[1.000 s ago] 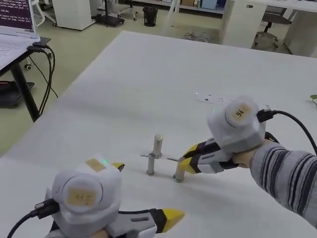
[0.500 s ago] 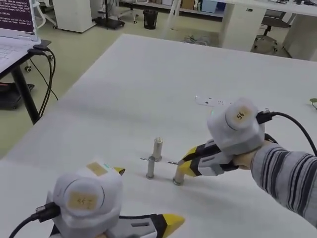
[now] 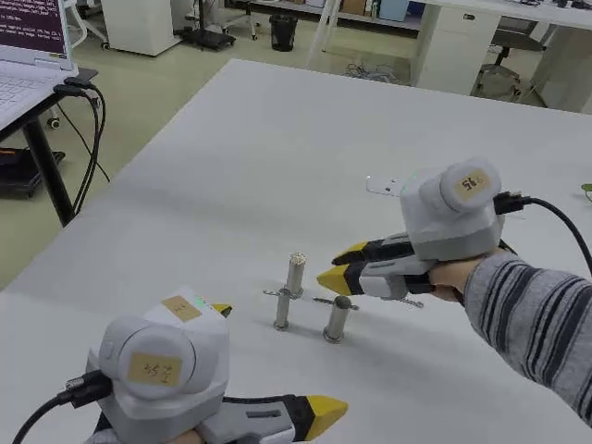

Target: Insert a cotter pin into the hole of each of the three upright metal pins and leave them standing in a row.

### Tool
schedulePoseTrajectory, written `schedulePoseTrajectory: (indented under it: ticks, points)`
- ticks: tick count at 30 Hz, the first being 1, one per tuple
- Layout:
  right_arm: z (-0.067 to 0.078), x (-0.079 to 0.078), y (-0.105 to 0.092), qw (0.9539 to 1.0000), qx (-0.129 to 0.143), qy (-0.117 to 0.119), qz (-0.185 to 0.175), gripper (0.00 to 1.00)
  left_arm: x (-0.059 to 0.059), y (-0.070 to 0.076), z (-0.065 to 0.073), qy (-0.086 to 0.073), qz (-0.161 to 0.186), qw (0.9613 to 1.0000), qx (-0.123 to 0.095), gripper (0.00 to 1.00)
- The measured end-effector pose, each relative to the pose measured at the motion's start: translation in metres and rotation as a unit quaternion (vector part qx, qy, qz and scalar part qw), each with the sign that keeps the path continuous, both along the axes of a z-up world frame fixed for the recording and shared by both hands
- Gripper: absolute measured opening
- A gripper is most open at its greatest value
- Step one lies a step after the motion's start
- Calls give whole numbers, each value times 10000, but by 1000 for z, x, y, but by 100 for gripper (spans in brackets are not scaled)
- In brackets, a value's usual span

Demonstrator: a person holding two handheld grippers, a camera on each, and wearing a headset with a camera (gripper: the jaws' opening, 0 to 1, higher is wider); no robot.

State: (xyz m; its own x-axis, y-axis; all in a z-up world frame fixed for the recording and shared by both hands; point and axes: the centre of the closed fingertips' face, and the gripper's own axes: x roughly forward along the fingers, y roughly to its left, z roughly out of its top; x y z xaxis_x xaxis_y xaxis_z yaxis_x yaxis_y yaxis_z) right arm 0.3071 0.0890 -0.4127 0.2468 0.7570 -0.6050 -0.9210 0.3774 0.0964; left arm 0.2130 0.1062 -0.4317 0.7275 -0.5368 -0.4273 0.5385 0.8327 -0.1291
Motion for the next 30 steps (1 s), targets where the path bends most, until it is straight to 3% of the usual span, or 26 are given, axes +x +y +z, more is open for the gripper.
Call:
schedulePoseTrajectory:
  ticks: [10, 20, 30]
  points:
    - [-15, 11, 24, 9997, 105, 27, -216, 18, 2, 6, 1, -49, 64, 10000, 38, 99]
    - [-31, 25, 35, 9995, 53, 123, -287, 15, 3, 6, 1, -41, 70, 10000, 32, 98]
    - [-41, 26, 43, 9994, 29, 209, -265, 12, 3, 5, -1, 5, 53, 10000, 9, 97]
